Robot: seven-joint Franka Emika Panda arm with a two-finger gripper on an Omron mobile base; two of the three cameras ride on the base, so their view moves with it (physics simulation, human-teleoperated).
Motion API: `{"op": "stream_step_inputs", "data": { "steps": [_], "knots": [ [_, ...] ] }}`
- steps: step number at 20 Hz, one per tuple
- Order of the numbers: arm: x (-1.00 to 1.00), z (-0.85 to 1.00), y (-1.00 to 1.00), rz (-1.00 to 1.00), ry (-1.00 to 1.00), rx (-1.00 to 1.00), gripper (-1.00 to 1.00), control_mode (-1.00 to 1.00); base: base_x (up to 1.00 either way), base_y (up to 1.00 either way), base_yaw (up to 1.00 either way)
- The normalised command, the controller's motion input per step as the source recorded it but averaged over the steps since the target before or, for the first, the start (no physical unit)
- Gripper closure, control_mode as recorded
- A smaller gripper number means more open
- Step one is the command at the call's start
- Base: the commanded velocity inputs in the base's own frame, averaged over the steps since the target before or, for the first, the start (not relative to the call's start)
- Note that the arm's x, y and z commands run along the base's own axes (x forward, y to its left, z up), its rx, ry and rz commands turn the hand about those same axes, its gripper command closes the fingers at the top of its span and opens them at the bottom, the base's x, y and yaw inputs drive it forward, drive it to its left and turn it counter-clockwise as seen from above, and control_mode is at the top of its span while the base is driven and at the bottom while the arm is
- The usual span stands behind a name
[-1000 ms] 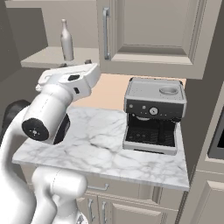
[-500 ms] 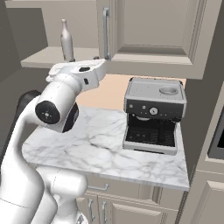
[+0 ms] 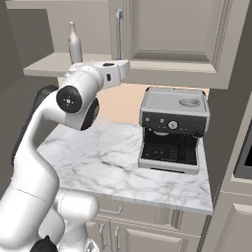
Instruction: Open the cabinet directly in front. Then move the liquor and the cup to the dining counter with the candle on it.
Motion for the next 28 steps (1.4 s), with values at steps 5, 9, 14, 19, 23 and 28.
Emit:
{"op": "stream_step_inputs", "data": {
  "steps": [5, 9, 14, 19, 23, 28],
  "knots": [
    [0.73, 0.0, -0.22, 0.0, 0.16, 0.07, -1.0, -1.0, 0.0, 0.0, 0.0],
    [0.82, 0.0, -0.07, 0.0, 0.13, 0.09, -1.0, -1.0, 0.0, 0.0, 0.0],
    [0.83, 0.0, 0.0, 0.0, 0.1, 0.1, -1.0, -1.0, 0.0, 0.0, 0.0],
    [0.72, -0.14, 0.0, 0.0, 0.04, 0.06, 1.0, -1.0, 0.0, 0.0, 0.0],
    [0.42, -0.32, -0.01, 0.0, 0.0, 0.03, 1.0, -1.0, 0.0, 0.0, 0.0],
    [0.09, -0.07, -0.03, 0.0, 0.0, 0.01, 1.0, -1.0, 0.0, 0.0, 0.0]
  ]
}}
